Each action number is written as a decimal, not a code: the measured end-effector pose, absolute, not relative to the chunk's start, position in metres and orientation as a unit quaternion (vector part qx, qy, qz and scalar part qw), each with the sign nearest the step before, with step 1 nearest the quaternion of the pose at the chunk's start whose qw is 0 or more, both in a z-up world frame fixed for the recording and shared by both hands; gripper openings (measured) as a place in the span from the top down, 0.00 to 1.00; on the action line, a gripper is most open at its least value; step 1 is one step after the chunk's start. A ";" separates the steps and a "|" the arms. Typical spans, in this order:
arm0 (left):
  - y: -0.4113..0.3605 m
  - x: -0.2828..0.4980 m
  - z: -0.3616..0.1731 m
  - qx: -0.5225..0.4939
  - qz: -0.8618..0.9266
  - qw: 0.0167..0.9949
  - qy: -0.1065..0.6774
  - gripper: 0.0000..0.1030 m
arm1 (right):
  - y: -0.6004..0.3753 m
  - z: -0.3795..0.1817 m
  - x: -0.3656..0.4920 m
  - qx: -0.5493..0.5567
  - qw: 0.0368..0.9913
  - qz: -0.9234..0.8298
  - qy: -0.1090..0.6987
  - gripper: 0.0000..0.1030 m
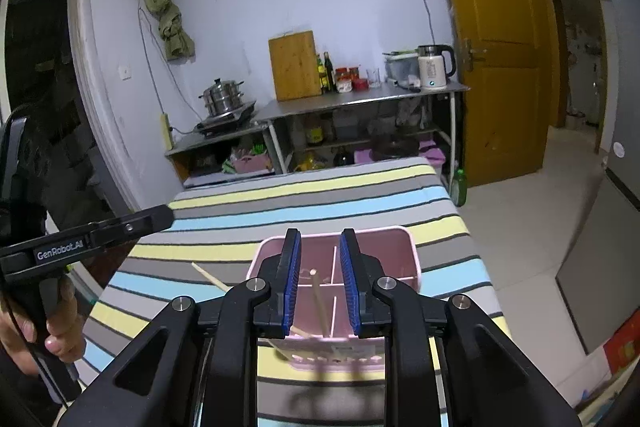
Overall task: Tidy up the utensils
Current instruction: 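Lower the chopsticks into the pink holder and open both grippers, then move both grippers back down to the black chopsticks on the cloth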
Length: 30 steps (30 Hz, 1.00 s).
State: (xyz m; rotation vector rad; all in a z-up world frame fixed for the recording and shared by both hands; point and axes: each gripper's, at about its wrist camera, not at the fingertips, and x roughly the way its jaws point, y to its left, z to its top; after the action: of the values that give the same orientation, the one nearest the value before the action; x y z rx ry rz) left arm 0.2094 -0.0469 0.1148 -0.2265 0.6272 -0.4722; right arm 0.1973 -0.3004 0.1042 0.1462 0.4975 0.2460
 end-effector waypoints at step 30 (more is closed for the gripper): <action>0.047 0.119 -0.036 -0.121 -0.076 0.910 0.389 0.86 | -0.215 -0.007 0.132 0.082 0.917 0.193 0.340 0.80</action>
State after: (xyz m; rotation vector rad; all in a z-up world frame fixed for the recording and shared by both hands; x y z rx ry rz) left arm 0.1194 0.0472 -0.0361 -0.2488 0.8014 -0.1575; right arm 0.1324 -0.2151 -0.0070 0.1692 0.6992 0.3980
